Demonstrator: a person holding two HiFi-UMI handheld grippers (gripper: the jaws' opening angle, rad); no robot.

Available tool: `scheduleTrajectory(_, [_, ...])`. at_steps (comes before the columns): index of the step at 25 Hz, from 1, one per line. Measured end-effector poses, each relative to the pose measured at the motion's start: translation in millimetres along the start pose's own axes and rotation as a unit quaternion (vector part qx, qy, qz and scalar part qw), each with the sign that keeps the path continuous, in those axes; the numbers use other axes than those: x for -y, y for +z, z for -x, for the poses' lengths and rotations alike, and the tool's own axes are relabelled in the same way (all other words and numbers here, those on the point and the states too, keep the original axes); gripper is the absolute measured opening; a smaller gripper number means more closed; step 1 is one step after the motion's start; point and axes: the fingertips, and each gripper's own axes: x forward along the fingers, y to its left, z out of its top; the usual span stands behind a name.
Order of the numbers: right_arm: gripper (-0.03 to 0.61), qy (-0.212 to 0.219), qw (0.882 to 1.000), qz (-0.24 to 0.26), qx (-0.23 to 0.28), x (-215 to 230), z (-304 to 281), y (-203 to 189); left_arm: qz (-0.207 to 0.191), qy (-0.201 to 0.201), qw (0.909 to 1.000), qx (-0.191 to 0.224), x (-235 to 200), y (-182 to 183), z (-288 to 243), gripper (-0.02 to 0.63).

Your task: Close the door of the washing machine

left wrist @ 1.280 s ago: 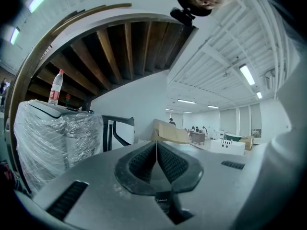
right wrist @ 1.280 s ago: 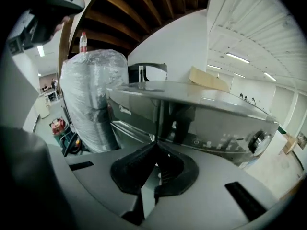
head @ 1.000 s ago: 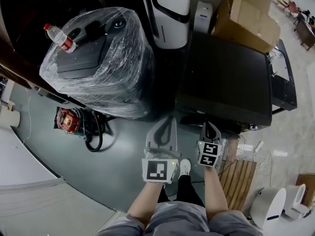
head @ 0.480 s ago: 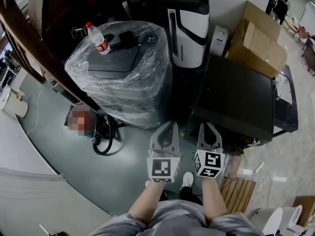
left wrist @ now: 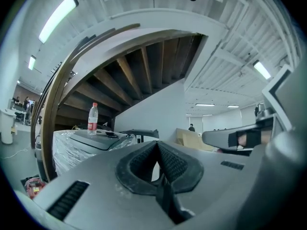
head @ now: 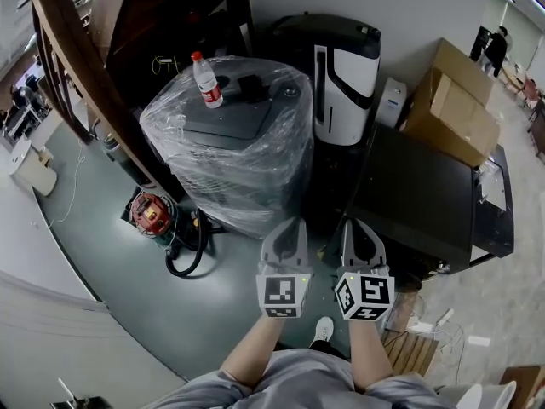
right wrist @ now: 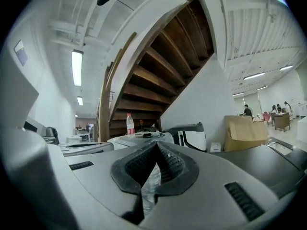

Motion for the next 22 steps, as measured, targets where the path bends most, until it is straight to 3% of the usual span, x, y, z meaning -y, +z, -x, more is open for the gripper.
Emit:
scheduleTrajectory(9, [-0.002,0.011,1.0,0.003,0.005,-21.1,-3.5,5.9,0.001,0.005,0.9999,0.01,-11.8,9.8,4.2,0.002])
scheduleTrajectory(22, [-0.002,0.01,1.0,0.007,0.004,-17.2,-3.2,7.3,0.003,0.001,0.9999,0.01,-8.9,9.6,2.2,0.002])
